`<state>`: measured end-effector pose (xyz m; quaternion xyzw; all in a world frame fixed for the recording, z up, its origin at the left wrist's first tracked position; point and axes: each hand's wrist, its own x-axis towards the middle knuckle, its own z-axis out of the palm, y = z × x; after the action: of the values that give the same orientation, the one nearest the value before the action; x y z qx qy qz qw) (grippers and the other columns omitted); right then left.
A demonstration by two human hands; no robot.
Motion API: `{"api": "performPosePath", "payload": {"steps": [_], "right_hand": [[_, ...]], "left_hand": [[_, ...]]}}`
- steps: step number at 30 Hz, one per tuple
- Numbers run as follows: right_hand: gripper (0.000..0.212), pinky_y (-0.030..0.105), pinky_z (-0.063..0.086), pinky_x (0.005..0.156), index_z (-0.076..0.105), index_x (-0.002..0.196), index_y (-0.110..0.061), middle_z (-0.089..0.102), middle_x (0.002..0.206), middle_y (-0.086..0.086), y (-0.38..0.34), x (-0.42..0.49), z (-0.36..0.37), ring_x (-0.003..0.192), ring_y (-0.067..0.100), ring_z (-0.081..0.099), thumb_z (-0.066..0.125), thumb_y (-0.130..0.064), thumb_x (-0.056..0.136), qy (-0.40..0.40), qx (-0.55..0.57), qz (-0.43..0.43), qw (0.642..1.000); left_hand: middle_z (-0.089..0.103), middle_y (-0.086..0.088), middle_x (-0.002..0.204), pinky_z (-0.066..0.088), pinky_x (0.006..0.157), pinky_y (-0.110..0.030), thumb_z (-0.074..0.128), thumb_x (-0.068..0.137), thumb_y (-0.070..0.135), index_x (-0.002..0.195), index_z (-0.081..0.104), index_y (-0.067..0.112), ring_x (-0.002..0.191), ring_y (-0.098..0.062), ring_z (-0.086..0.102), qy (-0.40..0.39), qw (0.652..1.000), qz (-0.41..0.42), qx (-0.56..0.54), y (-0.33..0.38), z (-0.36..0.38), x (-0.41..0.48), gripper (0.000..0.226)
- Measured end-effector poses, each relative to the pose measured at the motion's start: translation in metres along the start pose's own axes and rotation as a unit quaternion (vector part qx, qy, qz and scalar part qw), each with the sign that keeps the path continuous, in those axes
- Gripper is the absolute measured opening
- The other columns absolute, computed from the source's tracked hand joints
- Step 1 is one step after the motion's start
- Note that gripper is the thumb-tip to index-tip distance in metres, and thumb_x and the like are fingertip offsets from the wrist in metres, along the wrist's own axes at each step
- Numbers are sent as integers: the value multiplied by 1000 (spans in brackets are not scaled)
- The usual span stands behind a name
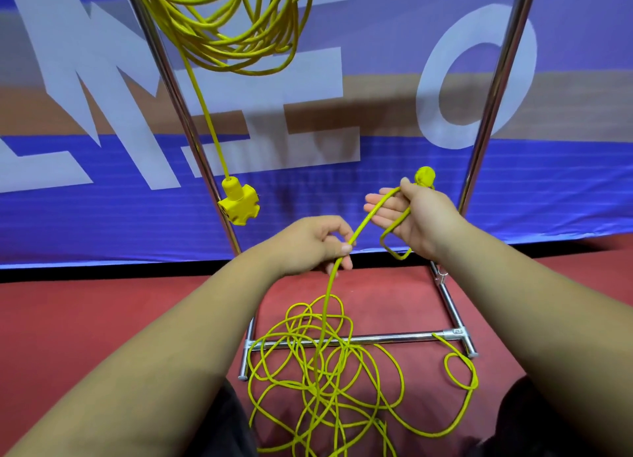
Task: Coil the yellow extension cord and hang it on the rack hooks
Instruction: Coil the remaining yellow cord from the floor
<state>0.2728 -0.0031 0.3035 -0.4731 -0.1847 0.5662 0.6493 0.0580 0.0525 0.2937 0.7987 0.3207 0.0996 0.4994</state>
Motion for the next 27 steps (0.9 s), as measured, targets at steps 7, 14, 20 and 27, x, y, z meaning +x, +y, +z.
{"api": "performPosePath", "payload": {"steps": [7, 14, 20, 27], "right_hand": [[41, 48, 62, 85, 61, 121, 7, 78, 106, 24, 9, -2, 5, 97, 37, 79, 43, -29, 114, -56, -50, 62, 995], [20, 20, 25, 35, 52, 115, -1, 51, 74, 3, -17, 10, -1, 42, 6, 35, 37, -1, 102, -26, 31, 59, 997], [28, 18, 16, 31, 57, 130, -7, 27, 60, -10, -35, 13, -15, 38, 3, 24, 43, -24, 112, -60, 24, 81, 995], [39, 18, 14, 32, 68, 132, -12, 18, 62, -10, -43, -2, -16, 39, 3, 19, 49, -38, 111, -121, -3, 74, 990]], "left_hand": [[79, -9, 86, 54, 68, -34, 69, 100, 28, 99, 70, 1, 64, -19, 65, 97, 995, 16, -19, 19, 13, 2, 27], [74, 3, 101, 45, 86, -30, 63, 101, 32, 105, 64, 21, 91, -7, 64, -242, 967, -75, -2, -10, 23, 7, 11], [73, 3, 97, 44, 91, -33, 71, 88, 18, 108, 60, 24, 92, -9, 64, -446, 873, -194, 41, -51, 60, 7, 24], [61, -15, 136, 49, 98, -36, 66, 93, 59, 142, 43, 9, 123, -35, 61, -127, 919, -179, 327, -53, 109, 18, 74]]}}
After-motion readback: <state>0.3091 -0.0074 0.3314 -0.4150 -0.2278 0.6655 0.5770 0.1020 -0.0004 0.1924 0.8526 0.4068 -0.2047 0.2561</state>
